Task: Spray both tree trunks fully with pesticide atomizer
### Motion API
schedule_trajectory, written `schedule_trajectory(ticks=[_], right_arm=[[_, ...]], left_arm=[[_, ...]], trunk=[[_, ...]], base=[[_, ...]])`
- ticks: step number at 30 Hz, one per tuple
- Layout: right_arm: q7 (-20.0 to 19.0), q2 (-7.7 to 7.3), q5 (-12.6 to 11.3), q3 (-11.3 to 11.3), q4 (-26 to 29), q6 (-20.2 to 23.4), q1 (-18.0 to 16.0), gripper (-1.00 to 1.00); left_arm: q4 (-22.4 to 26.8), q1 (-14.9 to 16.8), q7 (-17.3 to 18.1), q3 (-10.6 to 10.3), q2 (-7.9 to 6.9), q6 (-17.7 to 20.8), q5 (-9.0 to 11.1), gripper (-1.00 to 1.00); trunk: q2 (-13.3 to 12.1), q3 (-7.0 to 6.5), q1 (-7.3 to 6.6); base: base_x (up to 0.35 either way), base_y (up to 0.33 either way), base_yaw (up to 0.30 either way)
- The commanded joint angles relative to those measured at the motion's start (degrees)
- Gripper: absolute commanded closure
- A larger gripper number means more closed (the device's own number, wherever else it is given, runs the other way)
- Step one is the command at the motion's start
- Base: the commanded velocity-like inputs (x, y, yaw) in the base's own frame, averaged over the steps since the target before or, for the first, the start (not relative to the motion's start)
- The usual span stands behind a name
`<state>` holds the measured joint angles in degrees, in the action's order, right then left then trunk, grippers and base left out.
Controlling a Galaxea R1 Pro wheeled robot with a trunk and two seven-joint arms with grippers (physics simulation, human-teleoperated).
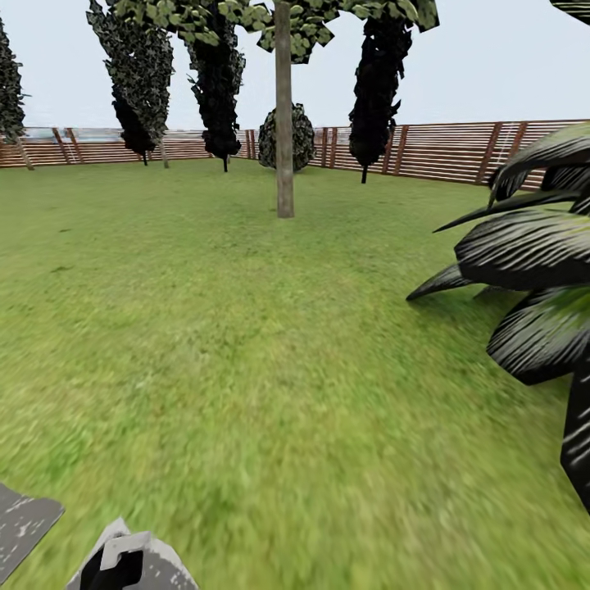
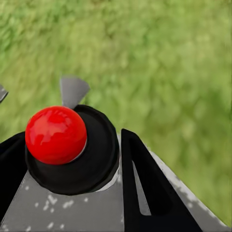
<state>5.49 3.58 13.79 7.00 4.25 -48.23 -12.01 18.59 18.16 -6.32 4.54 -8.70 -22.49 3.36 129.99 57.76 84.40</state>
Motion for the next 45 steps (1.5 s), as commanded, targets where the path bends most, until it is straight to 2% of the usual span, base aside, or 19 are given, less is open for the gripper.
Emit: schedule_trajectory(ticks=[1, 45], right_arm=[[0.4, 0.02, 0.6, 0.3, 0.0, -0.1, 0.0, -1.0], [0.4, 0.02, 0.6, 0.4, 0.0, -0.1, 0.0, -1.0]], left_arm=[[0.0, 0.0, 0.0, 0.0, 0.0, -0.2, 0.3, 1.0], [0.0, 0.0, 0.0, 0.0, 0.0, -0.2, 0.3, 1.0]], trunk=[[0.0, 0.05, 0.02], [0.0, 0.05, 0.02]], base=[[0.322, 0.092, 0.0], [0.326, 0.087, 0.0]])
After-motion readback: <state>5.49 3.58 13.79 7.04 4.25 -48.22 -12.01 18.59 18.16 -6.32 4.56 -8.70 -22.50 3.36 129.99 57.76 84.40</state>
